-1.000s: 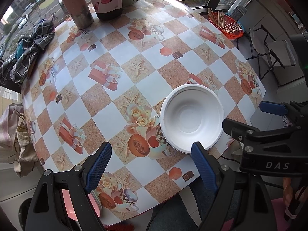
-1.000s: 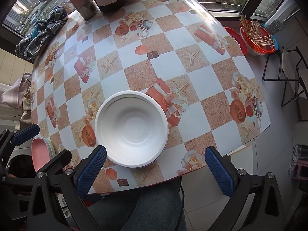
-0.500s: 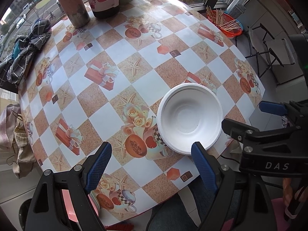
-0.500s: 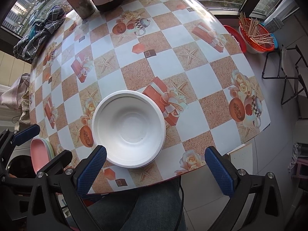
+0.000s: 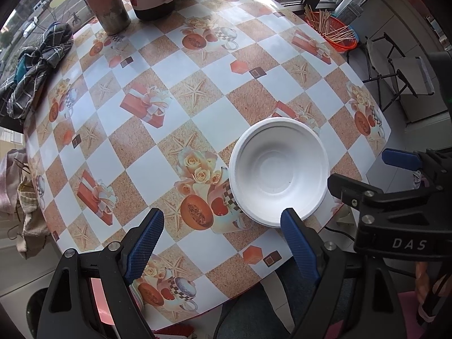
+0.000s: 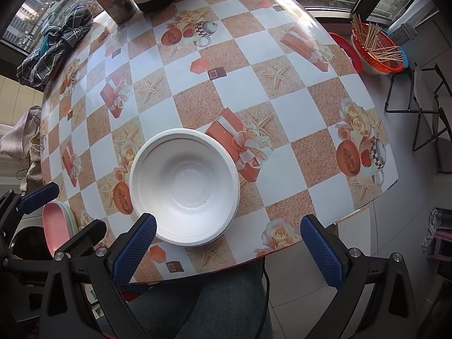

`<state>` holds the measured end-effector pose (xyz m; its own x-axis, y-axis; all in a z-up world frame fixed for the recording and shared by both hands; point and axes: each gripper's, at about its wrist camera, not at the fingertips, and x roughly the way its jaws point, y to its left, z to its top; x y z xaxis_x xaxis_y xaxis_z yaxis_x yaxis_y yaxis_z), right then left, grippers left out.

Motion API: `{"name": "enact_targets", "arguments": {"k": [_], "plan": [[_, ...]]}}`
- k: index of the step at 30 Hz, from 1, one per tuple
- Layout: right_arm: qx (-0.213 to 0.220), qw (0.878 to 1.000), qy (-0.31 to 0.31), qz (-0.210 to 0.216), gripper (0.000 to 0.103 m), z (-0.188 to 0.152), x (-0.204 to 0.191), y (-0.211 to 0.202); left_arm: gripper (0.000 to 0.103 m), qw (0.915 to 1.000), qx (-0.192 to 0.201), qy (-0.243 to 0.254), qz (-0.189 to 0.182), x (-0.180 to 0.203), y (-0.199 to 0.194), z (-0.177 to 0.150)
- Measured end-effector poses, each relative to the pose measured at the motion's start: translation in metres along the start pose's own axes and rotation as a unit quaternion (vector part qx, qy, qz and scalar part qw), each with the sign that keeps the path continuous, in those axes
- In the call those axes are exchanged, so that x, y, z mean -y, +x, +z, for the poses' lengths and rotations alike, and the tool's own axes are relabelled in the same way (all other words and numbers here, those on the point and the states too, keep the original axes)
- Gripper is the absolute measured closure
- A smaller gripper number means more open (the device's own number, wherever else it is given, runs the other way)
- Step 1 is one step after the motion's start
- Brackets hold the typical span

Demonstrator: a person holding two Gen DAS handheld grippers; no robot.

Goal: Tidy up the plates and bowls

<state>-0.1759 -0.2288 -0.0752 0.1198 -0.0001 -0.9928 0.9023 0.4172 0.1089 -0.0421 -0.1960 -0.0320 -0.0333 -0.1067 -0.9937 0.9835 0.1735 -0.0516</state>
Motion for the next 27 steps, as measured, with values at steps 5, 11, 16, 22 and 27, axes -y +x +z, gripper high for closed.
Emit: {"name": "enact_targets", "arguments": {"k": [5,11,16,22,27], "plan": [[-0.004,1.0,0.002,0.0,0.0,0.001,0.003,0.002,0.016,1.0,-0.004,-0.003,0.002,0.0,0.003,0.002],[-0.009,1.0,0.006,-0.001,0.0,0.002,0.006,0.005,0.016,0.9999,-0.014,-0.008,0.004,-0.003,0.01,0.003],[-0.013,1.0,0.006,-0.002,0.0,0.004,0.007,0.008,0.016,0.9996,-0.02,-0.018,0.003,-0.006,0.015,0.003],[-0.022,1.0,0.004,-0.004,0.0,0.006,0.008,0.013,0.016,0.9994,-0.023,-0.026,0.003,-0.008,0.019,0.003],[-0.021,1.0,0.007,-0.004,0.0,0.007,0.009,0.013,0.016,0.9994,-0.009,-0.03,-0.015,-0.009,0.016,0.004]]}}
